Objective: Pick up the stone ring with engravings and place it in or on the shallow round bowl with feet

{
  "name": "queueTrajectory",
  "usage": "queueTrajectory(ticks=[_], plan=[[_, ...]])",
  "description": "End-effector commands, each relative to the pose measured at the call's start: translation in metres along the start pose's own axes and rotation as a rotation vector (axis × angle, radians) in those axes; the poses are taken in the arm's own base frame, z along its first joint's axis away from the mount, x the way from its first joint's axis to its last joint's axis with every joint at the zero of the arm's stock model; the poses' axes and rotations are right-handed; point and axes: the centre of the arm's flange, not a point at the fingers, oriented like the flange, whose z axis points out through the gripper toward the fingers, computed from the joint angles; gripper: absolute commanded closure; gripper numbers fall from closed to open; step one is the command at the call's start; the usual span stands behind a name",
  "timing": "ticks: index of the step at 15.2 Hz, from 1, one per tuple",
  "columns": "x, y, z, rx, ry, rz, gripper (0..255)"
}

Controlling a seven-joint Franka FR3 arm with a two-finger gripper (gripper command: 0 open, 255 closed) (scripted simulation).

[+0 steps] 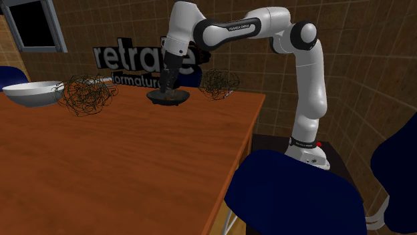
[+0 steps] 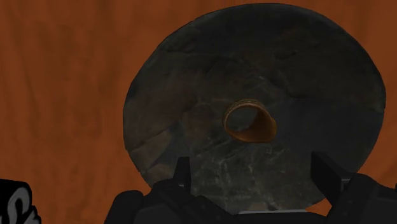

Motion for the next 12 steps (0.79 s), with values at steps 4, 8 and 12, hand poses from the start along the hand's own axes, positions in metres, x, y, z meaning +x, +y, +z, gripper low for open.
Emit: queueTrajectory(ticks=[4,8,12], plan=[[0.0,0.0,-0.04,0.0,0.0,0.0,0],[0.0,0.0,-0.05,0.0,0.0,0.0,0],[0.0,0.0,-0.05,0.0,0.0,0.0,0]])
